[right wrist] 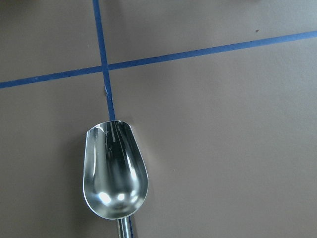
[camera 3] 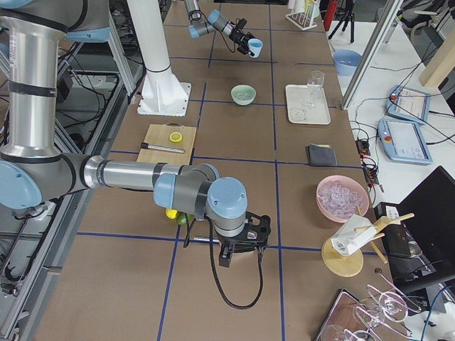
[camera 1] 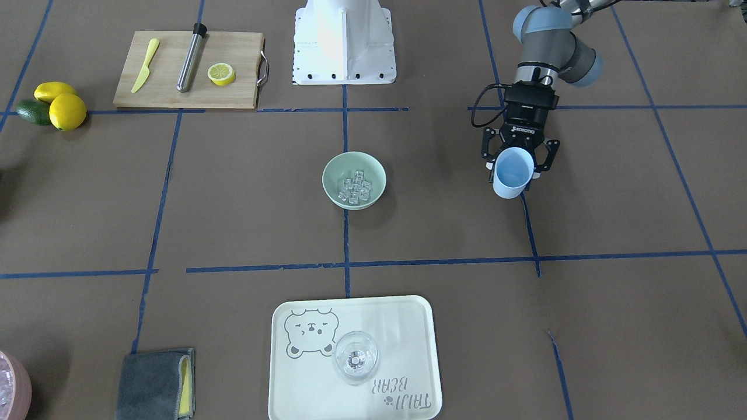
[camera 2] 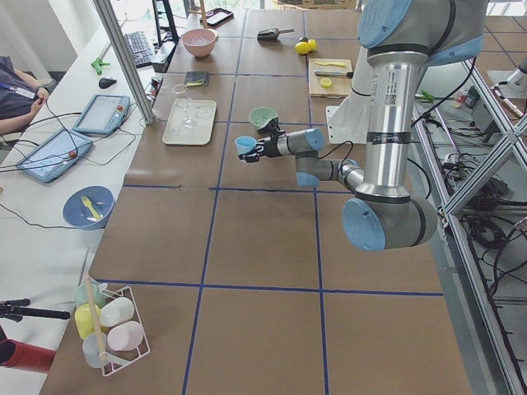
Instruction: Pour ice into bowl
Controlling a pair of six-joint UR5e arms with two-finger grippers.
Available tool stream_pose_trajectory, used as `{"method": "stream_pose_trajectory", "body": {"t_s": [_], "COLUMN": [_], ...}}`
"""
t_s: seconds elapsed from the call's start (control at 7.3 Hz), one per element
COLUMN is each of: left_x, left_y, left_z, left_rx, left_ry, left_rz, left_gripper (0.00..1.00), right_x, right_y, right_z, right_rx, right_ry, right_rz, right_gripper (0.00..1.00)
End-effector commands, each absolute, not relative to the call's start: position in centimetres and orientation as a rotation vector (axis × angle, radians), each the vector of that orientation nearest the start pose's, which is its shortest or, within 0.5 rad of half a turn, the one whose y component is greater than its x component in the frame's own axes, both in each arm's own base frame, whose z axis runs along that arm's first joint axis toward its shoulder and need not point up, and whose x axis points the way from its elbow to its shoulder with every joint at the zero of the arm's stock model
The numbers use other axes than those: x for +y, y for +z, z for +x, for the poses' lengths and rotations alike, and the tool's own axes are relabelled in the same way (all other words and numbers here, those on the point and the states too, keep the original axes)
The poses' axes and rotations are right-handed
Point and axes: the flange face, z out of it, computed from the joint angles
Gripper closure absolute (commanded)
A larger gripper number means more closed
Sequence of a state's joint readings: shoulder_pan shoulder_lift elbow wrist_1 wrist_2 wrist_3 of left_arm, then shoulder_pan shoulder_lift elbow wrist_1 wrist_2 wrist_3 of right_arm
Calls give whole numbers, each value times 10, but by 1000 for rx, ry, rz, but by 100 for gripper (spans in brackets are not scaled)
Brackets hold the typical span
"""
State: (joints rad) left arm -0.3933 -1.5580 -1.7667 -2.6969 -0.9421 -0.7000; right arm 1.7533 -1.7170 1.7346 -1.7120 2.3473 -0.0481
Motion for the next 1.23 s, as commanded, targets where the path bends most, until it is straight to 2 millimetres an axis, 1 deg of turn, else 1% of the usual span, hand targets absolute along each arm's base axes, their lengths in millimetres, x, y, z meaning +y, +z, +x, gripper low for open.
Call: {"method": "stream_pose_trajectory", "body": {"t_s": [0.0,0.14,0.27,0.41,0.55,0.68,0.96,1.1], "left_x": [-359,-347,-339,-336,-335,-338,-340,-340], "left_y": [506,538,579,611,621,630,635,644], "left_z": [314,287,269,261,259,259,260,259], "left_rx": [678,732,767,780,783,765,745,718], "left_ry": [-136,-197,-223,-232,-239,-292,-304,-309], "left_rz": [1092,1085,1101,1106,1106,1114,1122,1128], "left_gripper": [100,100,100,100,100,100,100,100], "right_x": [-401,-402,-402,-403,-404,-405,-405,-405], "right_y": [659,658,658,657,656,655,655,655], "right_z": [139,139,139,139,139,139,139,139], "right_rx": [-786,-786,-786,-786,-784,-784,-784,-784], "right_ry": [176,174,174,173,168,169,167,167], "right_rz": [-28,-26,-25,-23,-12,-9,-9,-9], "right_gripper": [0,0,0,0,0,0,0,0]}}
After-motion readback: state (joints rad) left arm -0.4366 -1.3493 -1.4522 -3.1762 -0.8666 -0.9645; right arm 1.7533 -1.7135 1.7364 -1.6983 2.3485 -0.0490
